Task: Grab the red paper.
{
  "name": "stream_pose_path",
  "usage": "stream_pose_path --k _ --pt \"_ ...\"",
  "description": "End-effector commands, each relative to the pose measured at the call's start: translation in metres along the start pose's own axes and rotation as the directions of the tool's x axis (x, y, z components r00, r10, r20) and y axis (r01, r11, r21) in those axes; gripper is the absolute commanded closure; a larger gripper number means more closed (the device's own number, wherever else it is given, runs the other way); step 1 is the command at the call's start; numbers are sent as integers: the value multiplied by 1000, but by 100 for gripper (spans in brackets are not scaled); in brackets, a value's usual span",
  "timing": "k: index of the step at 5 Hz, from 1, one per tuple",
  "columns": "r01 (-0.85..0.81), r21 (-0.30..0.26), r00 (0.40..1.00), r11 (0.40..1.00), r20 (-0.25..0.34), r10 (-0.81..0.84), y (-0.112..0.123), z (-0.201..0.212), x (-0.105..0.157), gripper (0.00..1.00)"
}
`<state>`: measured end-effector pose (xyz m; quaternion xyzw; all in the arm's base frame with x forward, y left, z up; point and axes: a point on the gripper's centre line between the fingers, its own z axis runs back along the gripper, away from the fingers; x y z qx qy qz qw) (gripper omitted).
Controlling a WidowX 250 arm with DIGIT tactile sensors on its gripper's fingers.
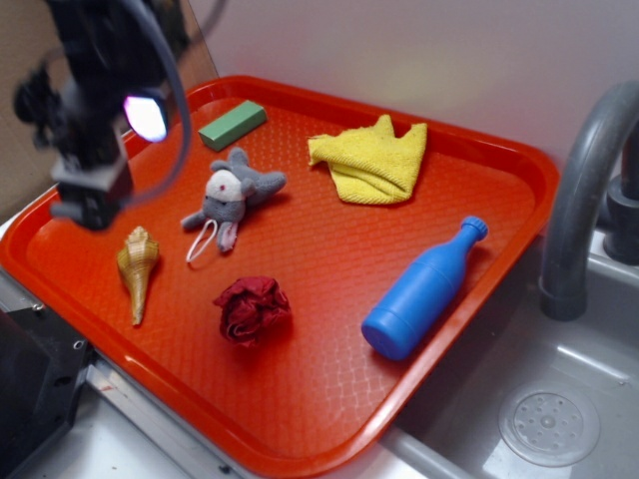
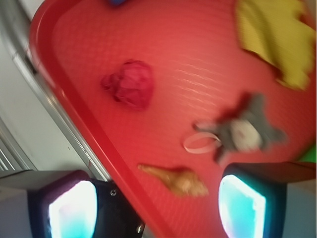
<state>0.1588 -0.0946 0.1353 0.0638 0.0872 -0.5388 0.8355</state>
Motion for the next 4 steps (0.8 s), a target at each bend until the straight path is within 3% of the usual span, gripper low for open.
stream_pose_path --k 1,3,4 --pt "24 43 1000 999 -19 -23 -18 -37 38 0" --pt "-2 46 995 999 -101 7 -11 -77 49 0" --pt "77 -63 987 995 -140 -85 -17 -98 51 0"
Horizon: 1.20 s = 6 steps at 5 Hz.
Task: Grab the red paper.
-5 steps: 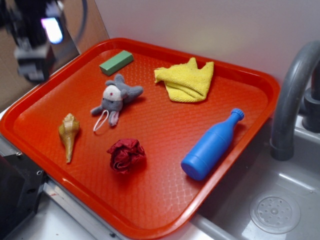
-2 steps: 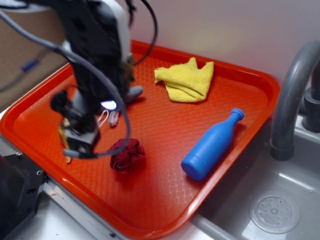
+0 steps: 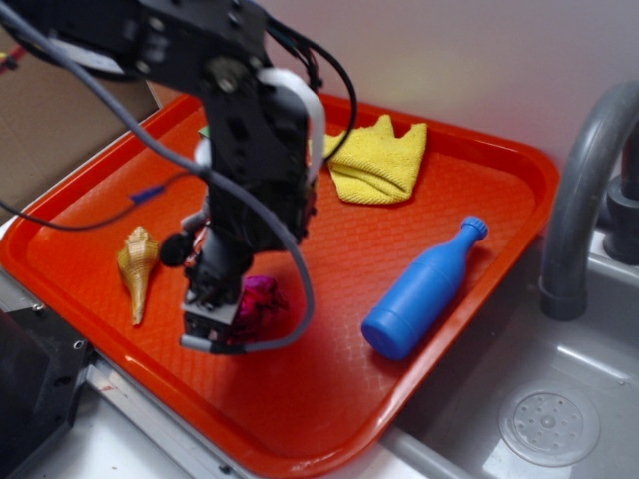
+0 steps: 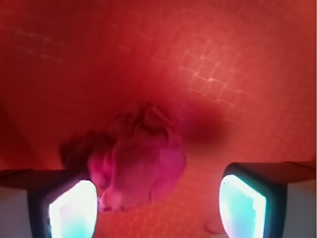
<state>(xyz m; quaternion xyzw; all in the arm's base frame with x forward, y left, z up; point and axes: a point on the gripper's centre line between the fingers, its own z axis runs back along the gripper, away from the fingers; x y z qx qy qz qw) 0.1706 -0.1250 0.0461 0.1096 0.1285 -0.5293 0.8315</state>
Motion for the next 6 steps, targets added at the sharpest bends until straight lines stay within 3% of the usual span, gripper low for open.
stream_pose_path --k 1,2,3,4,5,6 --pt "103 -130 995 986 9 -103 -23 -29 3 100" --pt "78 -149 997 986 4 -79 -24 -30 2 100" --pt "-197 -106 979 975 30 201 -12 -2 -17 100" --pt "-479 -20 870 877 121 478 17 37 -47 100" --pt "-681 -84 713 727 153 685 31 79 -73 100" --pt "-826 -173 524 537 117 844 35 106 -94 100"
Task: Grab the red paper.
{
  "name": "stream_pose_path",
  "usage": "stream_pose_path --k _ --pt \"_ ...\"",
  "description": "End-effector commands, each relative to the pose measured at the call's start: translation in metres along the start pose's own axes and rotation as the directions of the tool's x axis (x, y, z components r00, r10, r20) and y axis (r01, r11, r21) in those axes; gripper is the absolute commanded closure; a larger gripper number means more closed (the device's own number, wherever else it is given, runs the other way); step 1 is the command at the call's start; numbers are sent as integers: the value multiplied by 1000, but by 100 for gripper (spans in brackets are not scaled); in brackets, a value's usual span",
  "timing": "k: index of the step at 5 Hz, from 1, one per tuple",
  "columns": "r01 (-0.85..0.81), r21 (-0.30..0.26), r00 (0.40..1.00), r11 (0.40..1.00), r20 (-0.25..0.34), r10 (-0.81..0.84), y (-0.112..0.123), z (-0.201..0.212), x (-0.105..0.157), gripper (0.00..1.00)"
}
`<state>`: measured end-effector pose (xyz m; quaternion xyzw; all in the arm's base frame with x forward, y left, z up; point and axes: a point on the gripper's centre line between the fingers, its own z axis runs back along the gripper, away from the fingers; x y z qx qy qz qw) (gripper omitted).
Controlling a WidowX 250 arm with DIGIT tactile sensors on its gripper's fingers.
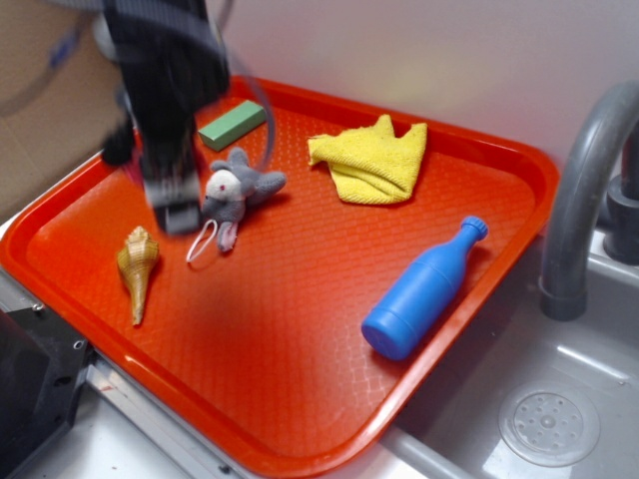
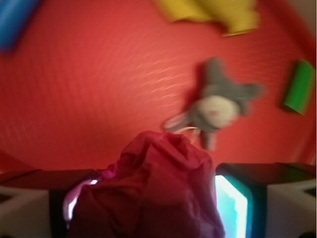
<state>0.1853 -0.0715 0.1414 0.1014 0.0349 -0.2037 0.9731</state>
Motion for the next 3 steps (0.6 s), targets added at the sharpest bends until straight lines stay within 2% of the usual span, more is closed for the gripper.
stream_pose_path --k 1,2,3 --pt "-500 -139 862 855 13 506 13 56 -22 100" --pt "-560 -134 822 818 30 568 18 65 -25 100" --pt "-487 -115 865 866 77 496 31 69 -24 100"
